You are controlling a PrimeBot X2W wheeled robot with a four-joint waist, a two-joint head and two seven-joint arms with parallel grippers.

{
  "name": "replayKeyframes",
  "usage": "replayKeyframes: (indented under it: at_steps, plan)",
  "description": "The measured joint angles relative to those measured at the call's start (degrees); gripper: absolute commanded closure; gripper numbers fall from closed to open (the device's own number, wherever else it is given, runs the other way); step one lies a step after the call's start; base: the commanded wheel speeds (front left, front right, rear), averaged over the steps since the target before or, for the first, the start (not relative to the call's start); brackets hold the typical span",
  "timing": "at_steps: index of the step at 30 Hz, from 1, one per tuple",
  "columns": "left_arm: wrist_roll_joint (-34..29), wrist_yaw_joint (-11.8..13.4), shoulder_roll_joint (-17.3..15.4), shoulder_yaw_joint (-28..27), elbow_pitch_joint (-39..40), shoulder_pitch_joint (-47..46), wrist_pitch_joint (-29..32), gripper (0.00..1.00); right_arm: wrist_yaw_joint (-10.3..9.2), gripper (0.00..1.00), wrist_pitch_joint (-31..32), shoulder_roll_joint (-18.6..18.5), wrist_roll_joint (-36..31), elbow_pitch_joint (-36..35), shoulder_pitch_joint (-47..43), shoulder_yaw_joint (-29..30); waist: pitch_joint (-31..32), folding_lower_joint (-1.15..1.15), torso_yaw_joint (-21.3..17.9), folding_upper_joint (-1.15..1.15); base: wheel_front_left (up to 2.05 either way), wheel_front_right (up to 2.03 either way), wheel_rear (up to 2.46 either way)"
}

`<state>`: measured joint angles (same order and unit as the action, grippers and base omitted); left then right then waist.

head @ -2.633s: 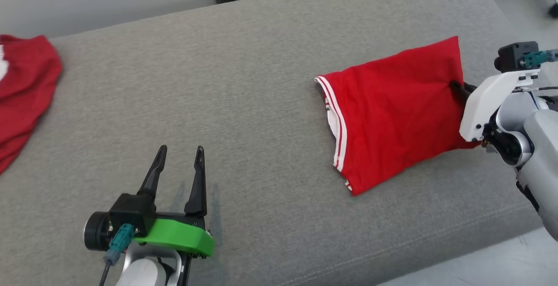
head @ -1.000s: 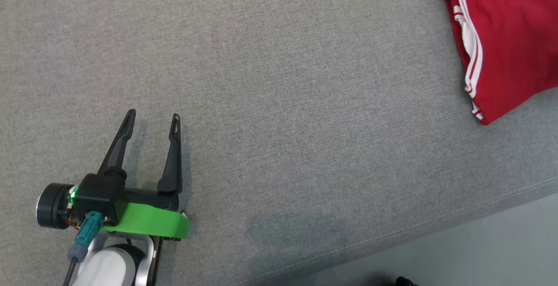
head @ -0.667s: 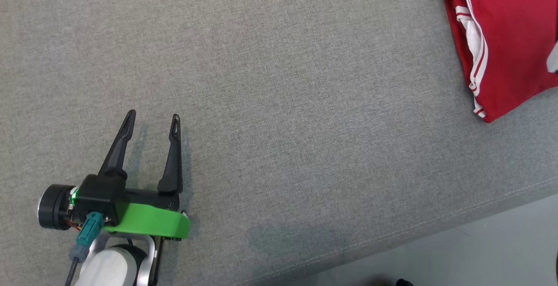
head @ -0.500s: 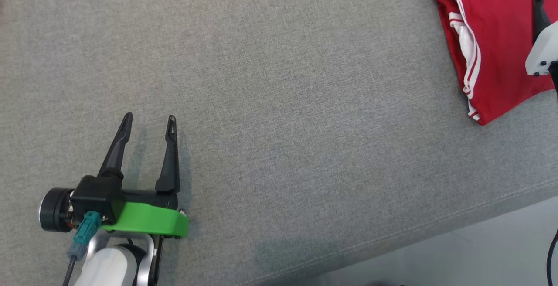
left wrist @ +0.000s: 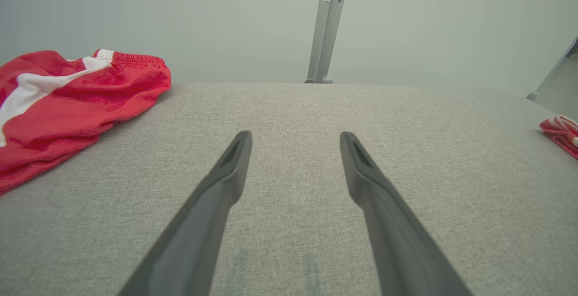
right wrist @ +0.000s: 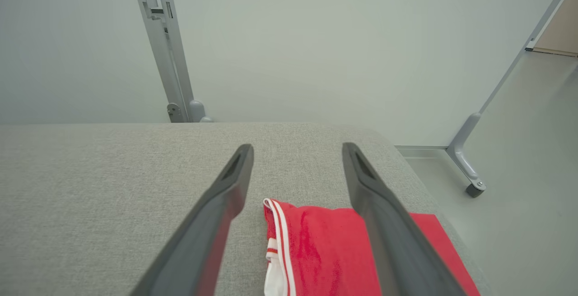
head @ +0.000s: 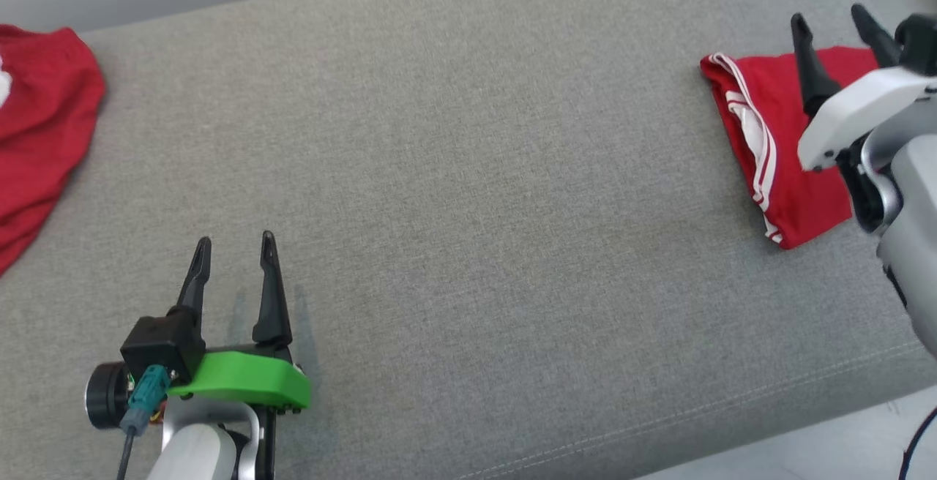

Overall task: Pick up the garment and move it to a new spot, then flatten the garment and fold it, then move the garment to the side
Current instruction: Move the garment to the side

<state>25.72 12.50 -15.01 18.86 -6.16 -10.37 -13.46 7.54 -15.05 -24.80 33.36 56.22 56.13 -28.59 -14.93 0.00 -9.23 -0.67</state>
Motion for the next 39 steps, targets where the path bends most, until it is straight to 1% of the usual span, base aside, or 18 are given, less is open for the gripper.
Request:
replayKeyframes:
  at_steps: [2, 3, 6, 11, 15, 19, 21, 25, 28, 32, 39]
  plan:
    - [0.57, -0.23, 0.8, -0.46, -1.64, 0.8, -0.57, 0.0, -0.01, 0.0, -0.01, 0.24, 0.26, -3.82, -3.69, 1.79, 1.96, 0.0, 0.55, 0.0, 0.0, 0.0, 0.0]
    - [0.82, -0.37, 1.48, -0.87, -2.67, 1.98, -0.88, 0.0, 0.0, 0.0, -0.01, 0.94, -0.16, -7.9, -8.2, 3.79, 3.92, 0.0, 1.15, 0.0, 0.0, 0.0, 0.0]
    - [0.96, -0.51, 1.94, -1.76, -3.61, 3.93, -1.29, 0.0, 0.0, 0.0, -0.02, 2.64, -3.07, -14.28, -15.12, 7.94, 6.72, 0.0, 2.14, 0.0, 0.0, 0.0, 0.0]
    - [0.97, -1.51, 2.88, -3.33, -3.79, 7.37, -1.49, 0.0, 0.0, 0.0, -0.01, 8.9, -9.43, -24.28, -28.28, 15.4, 10.79, 0.0, 3.93, 0.0, 0.0, 0.0, 0.0]
    - [0.57, -2.65, 3.43, -4.88, -2.56, 9.99, -1.52, 0.0, 0.0, 0.0, -0.01, 14.33, -15.44, -31.69, -36.28, 20.87, 13.34, 0.0, 5.29, 0.0, 0.0, 0.0, 0.0]
    - [-0.01, -3.94, 4.04, -6.28, -1.6, 12.18, -1.56, 0.0, 0.0, 0.0, 0.0, 19.06, -21.28, -38.16, -43.6, 24.5, 14.95, 0.0, 6.87, 0.0, 0.0, 0.0, 0.0]
    - [-0.26, -4.46, 4.5, -6.86, -1.24, 13.12, -1.57, 0.0, 0.0, 0.0, 0.36, 20.49, -23.37, -41.03, -46.5, 25.85, 15.5, 0.0, 7.6, 0.0, 0.0, 0.0, 0.0]
    - [-1.18, -5.43, 5.48, -7.44, -0.71, 14.22, -1.56, 0.0, -0.01, 0.0, 1.49, 21.65, -25.27, -45.82, -50.91, 27.99, 16.26, 0.0, 8.85, 0.0, 0.0, 0.0, 0.0]
    - [-2.04, -5.79, 5.91, -7.71, -0.65, 14.32, -1.57, 0.0, -0.01, 0.0, 2.7, 21.83, -25.99, -48.26, -53.45, 27.78, 16.61, 0.0, 9.59, 0.0, 0.0, 0.0, 0.0]
    - [-3.45, -6.5, 6.44, -7.78, -1.02, 14.29, -1.57, 0.0, -0.01, 0.0, 2.96, 21.94, -24.28, -49.99, -55.65, 27.19, 16.77, 0.0, 10.06, 0.0, 0.0, 0.0, 0.0]
    - [-4.21, -7.33, 6.92, -7.81, -2.01, 14.22, -1.57, 0.0, -0.01, 0.0, 3.39, 21.93, -23.68, -51.22, -57.3, 26.65, 16.94, 0.0, 9.91, 0.0, 0.0, 0.0, 0.0]
